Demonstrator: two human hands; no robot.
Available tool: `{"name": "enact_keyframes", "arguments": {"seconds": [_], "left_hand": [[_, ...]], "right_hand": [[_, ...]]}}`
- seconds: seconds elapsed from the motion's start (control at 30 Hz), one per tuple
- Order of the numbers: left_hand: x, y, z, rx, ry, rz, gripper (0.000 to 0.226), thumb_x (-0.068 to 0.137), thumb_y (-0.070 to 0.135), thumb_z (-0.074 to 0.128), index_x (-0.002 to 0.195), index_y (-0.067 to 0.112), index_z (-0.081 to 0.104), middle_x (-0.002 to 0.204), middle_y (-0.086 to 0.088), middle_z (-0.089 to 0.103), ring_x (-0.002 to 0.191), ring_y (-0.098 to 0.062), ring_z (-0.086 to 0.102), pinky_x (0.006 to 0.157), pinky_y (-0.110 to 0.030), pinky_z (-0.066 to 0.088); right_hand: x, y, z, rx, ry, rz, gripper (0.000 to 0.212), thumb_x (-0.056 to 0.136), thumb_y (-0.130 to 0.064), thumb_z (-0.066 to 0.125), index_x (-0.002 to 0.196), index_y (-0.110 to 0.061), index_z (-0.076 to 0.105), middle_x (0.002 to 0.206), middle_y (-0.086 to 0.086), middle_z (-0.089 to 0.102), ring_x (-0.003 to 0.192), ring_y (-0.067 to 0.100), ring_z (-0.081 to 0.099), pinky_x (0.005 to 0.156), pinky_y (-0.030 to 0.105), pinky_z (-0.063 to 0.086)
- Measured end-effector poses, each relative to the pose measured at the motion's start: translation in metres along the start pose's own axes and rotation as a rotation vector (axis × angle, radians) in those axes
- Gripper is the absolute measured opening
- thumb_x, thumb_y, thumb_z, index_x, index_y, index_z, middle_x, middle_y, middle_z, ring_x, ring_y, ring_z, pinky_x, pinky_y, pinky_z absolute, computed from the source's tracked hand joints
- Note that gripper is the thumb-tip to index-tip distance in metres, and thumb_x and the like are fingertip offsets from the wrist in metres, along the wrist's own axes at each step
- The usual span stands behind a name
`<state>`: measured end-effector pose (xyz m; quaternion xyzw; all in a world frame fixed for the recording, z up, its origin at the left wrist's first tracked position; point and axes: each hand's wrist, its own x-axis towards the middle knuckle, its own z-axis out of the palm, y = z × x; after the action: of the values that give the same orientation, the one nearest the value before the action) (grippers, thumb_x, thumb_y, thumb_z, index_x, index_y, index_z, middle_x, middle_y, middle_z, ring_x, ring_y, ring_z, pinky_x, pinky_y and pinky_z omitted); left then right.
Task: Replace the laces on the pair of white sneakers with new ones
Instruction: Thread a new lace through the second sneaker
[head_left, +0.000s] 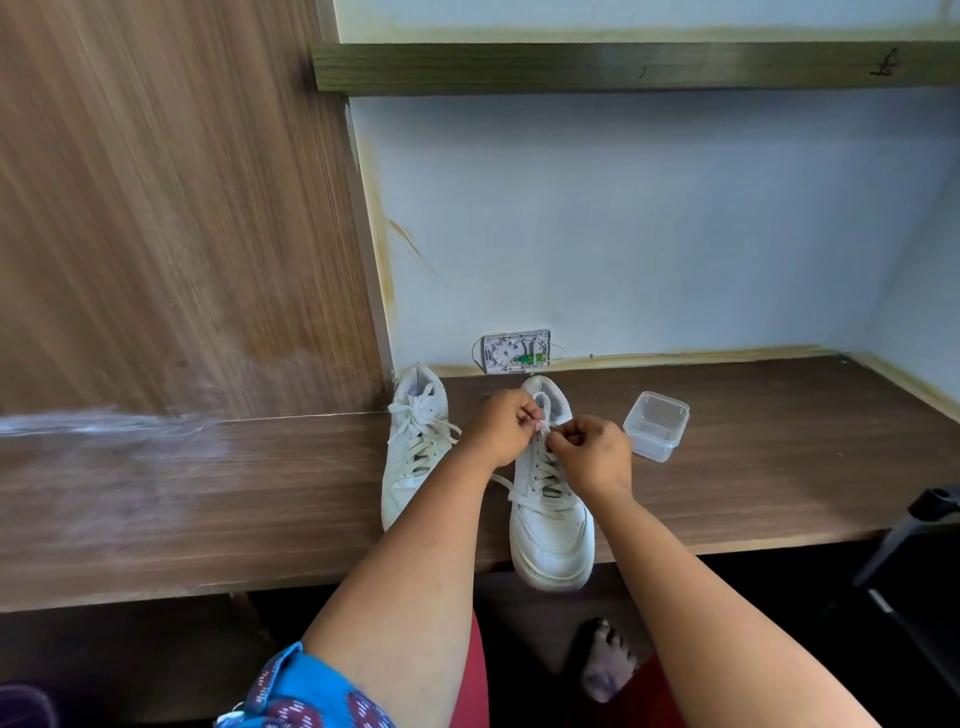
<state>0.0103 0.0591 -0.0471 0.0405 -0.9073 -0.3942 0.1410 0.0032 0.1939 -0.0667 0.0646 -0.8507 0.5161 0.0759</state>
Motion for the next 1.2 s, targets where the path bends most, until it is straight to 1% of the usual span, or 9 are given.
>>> {"name": "enact_keyframes", "arguments": {"seconds": [0.1, 0.2, 0.27, 0.47, 0.67, 0.8, 0.9, 1.07, 1.2], "left_hand": [[-0.002, 0.001, 0.0, 0.022, -0.033, -0.018, 0.007, 0.086, 0.005, 0.066, 0.086, 0.01, 0.07, 0.076, 0.001, 0.065, 0.073, -0.012, 0.06, 0.072, -0.021, 0.05], [-0.002, 0.002, 0.001, 0.005, -0.052, -0.029, 0.009, 0.086, 0.004, 0.066, 0.083, 0.013, 0.067, 0.078, 0.0, 0.064, 0.078, -0.018, 0.063, 0.078, -0.028, 0.053], [-0.001, 0.0, 0.001, -0.012, -0.052, -0.043, 0.013, 0.087, 0.007, 0.067, 0.08, 0.017, 0.062, 0.079, -0.002, 0.064, 0.082, -0.023, 0.066, 0.081, -0.033, 0.054], [0.002, -0.004, 0.005, -0.113, -0.088, -0.088, 0.012, 0.089, 0.005, 0.064, 0.081, 0.013, 0.062, 0.07, 0.001, 0.061, 0.068, -0.013, 0.059, 0.075, -0.029, 0.052], [0.003, -0.01, 0.008, -0.229, -0.07, -0.158, 0.024, 0.09, 0.002, 0.061, 0.074, 0.019, 0.058, 0.071, 0.001, 0.063, 0.063, -0.008, 0.06, 0.069, -0.021, 0.053], [0.005, -0.014, 0.011, -0.234, -0.042, -0.154, 0.013, 0.088, -0.002, 0.06, 0.089, 0.01, 0.066, 0.075, -0.003, 0.064, 0.071, -0.017, 0.064, 0.082, -0.036, 0.058], [0.005, -0.012, 0.011, -0.242, -0.048, -0.133, 0.012, 0.089, -0.002, 0.061, 0.09, 0.009, 0.066, 0.075, -0.004, 0.066, 0.071, -0.018, 0.064, 0.082, -0.037, 0.058], [0.006, -0.016, 0.01, -0.238, -0.044, -0.12, 0.023, 0.087, -0.003, 0.061, 0.076, 0.018, 0.063, 0.076, -0.007, 0.068, 0.073, -0.02, 0.067, 0.083, -0.04, 0.058], [0.006, -0.017, 0.007, -0.304, -0.066, -0.117, 0.022, 0.089, -0.002, 0.061, 0.076, 0.015, 0.063, 0.07, -0.001, 0.066, 0.063, -0.011, 0.062, 0.079, -0.035, 0.056]], "right_hand": [[0.001, -0.001, 0.003, 0.008, 0.026, 0.003, 0.01, 0.077, -0.021, 0.072, 0.07, -0.015, 0.069, 0.059, -0.005, 0.065, 0.058, 0.009, 0.061, 0.057, 0.022, 0.048], [0.001, -0.002, 0.001, 0.009, -0.006, -0.041, 0.009, 0.08, -0.017, 0.071, 0.073, -0.011, 0.068, 0.059, -0.006, 0.061, 0.053, 0.0, 0.054, 0.048, 0.007, 0.039], [0.001, 0.001, 0.0, 0.057, -0.03, -0.074, 0.005, 0.083, -0.011, 0.069, 0.078, -0.01, 0.067, 0.065, -0.003, 0.064, 0.057, 0.003, 0.057, 0.05, 0.006, 0.042], [0.0, 0.01, 0.011, 0.092, 0.024, -0.029, 0.006, 0.089, -0.018, 0.066, 0.089, -0.012, 0.067, 0.075, -0.005, 0.066, 0.066, 0.003, 0.06, 0.055, 0.007, 0.043], [0.003, 0.015, 0.015, 0.069, 0.037, -0.056, 0.006, 0.084, -0.027, 0.073, 0.084, -0.022, 0.069, 0.077, -0.013, 0.065, 0.079, 0.006, 0.059, 0.071, 0.025, 0.049], [0.006, 0.018, 0.014, -0.075, 0.029, -0.225, 0.009, 0.078, -0.027, 0.077, 0.081, -0.021, 0.071, 0.086, -0.009, 0.065, 0.095, 0.013, 0.048, 0.075, 0.023, 0.034], [0.008, 0.021, 0.013, -0.068, 0.031, -0.274, 0.007, 0.081, -0.026, 0.074, 0.08, -0.024, 0.068, 0.083, -0.007, 0.067, 0.089, 0.014, 0.058, 0.074, 0.033, 0.048], [0.013, 0.025, 0.01, -0.112, 0.008, -0.388, 0.012, 0.082, -0.023, 0.073, 0.09, -0.023, 0.065, 0.084, -0.007, 0.066, 0.083, 0.015, 0.06, 0.072, 0.037, 0.051], [0.015, 0.028, 0.013, -0.077, 0.009, -0.409, 0.013, 0.086, -0.025, 0.071, 0.094, -0.015, 0.071, 0.085, 0.0, 0.069, 0.082, 0.019, 0.063, 0.073, 0.042, 0.052]]}}
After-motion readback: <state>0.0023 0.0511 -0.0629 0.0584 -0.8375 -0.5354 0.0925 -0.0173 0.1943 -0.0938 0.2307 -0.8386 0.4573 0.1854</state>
